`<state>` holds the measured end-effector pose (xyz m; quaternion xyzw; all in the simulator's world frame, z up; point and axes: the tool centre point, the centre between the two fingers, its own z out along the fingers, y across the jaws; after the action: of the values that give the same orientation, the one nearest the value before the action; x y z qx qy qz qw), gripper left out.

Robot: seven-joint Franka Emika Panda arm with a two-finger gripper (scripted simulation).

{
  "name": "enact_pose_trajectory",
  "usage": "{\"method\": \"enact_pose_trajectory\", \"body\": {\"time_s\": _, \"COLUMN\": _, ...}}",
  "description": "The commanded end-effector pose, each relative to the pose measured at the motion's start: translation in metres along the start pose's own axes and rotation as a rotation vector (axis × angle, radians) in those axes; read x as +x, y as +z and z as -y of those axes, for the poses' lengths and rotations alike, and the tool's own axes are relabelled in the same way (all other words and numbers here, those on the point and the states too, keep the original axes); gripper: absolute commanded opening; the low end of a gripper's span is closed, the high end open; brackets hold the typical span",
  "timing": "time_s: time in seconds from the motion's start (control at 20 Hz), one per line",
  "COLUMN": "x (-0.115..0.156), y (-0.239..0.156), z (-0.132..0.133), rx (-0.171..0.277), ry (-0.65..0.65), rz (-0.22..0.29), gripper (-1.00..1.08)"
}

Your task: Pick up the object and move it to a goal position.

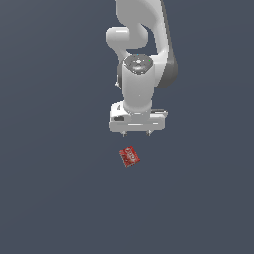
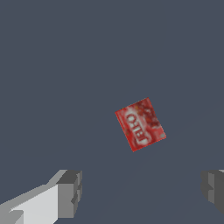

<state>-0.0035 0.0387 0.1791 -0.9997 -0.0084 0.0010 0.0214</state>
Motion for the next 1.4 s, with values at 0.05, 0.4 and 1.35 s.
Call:
{"method": "enact_pose_trajectory", "body": {"time_s": 0.05, "x": 0.0, "y": 0.0, "z": 0.0, "rx": 0.0, "ry": -0.001, "rz": 0.0, "gripper": 1.0}}
{"method": "enact_pose_trajectory", "body": {"time_s": 0.4, "x": 0.001, "y": 0.0, "z": 0.014, "rx": 0.013, "ry": -0.047, "rz": -0.01, "gripper": 1.0}}
{"method": "enact_pose_trajectory", "body": {"time_s": 1.35, "x": 0.011, "y": 0.037, "z": 0.0, "rx": -0.007, "ry": -0.176, "rz": -0.008, "gripper": 1.0}}
